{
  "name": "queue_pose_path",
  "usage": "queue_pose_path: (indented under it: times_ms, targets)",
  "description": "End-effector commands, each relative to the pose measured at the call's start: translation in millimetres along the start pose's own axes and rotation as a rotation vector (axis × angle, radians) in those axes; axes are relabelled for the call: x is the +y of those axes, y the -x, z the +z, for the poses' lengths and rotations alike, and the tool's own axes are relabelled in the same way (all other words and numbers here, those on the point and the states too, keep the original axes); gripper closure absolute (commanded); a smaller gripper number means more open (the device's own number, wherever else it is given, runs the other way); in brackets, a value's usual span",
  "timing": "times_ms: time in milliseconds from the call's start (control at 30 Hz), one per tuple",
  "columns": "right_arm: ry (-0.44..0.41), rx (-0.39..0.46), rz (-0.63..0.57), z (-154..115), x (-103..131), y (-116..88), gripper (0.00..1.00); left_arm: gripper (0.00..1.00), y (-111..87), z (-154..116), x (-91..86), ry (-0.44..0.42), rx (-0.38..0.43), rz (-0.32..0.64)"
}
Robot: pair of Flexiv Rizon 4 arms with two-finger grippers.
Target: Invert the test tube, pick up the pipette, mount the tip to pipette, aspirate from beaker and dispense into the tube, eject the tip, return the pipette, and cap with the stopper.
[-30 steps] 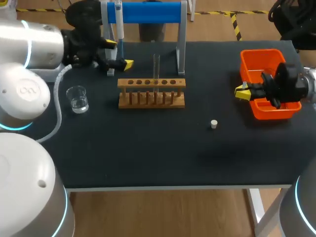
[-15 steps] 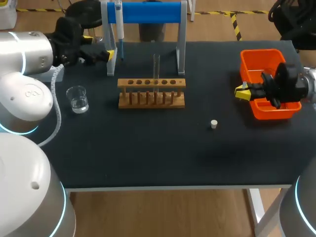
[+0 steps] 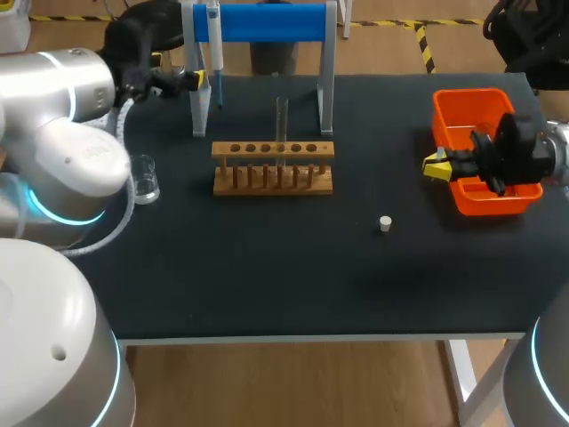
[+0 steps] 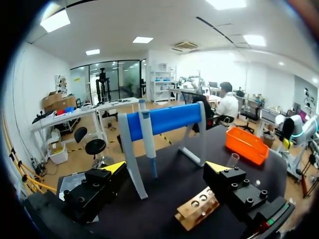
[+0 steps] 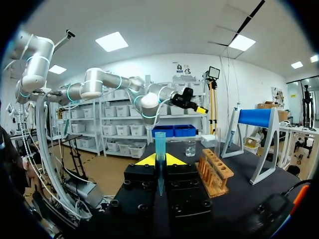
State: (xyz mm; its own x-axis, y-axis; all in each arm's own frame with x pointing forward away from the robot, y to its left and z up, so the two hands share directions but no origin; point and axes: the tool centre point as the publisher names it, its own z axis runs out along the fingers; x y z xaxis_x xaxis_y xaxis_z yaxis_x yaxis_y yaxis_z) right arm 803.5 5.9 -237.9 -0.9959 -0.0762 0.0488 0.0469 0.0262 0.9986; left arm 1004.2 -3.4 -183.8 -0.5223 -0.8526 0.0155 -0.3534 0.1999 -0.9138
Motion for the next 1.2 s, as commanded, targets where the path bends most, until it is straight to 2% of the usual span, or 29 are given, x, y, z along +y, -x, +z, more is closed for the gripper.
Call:
queue_pose_path:
  times_ms: [33,667,1200]
  targets:
    - [-0.002,-0.002,0.0,-0.6,0.6,-1.4,1.0,0.0,-0.7,29.5,-4.6,0.005,-0.096,-0.011]
    - [-0.002,-0.002,0.0,-0.6,0.6,-1.4,1.0,0.0,18.2,68.1,-23.9,-0.056,-0.288,-0.068]
    - [-0.002,-0.002,0.0,-0.6,0.6,-1.4,1.0,0.0,23.9,90.0,-32.4,-0.122,-0.332,-0.108]
